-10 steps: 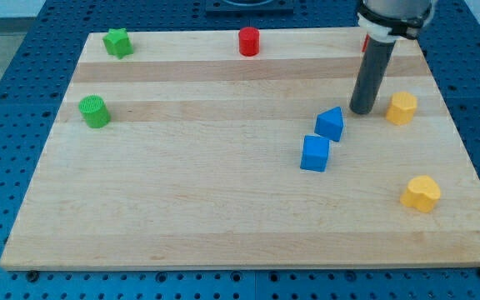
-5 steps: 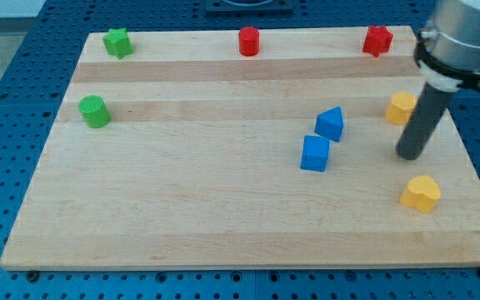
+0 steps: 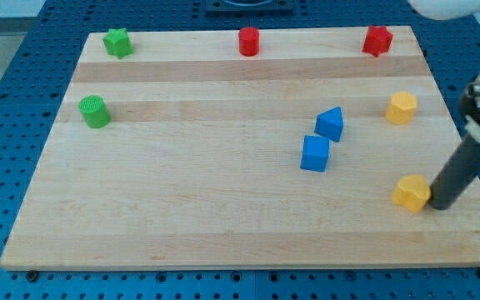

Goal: Slide the yellow heart to the bottom center

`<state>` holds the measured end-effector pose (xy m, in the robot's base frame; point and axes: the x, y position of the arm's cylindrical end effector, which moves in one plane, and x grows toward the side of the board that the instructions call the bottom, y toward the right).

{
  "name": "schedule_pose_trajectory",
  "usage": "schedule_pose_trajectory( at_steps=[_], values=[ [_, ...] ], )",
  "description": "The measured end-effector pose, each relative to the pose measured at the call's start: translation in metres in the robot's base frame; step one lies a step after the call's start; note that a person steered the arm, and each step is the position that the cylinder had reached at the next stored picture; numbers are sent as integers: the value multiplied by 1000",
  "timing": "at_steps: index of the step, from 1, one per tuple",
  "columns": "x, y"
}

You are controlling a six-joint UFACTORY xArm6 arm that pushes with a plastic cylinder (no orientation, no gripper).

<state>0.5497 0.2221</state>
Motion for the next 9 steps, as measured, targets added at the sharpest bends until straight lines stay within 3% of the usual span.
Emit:
schedule_pose_trajectory(
  at_steps=[3, 7, 9],
  values=[
    [-27, -77],
    [-26, -212],
    [-22, -209]
  ],
)
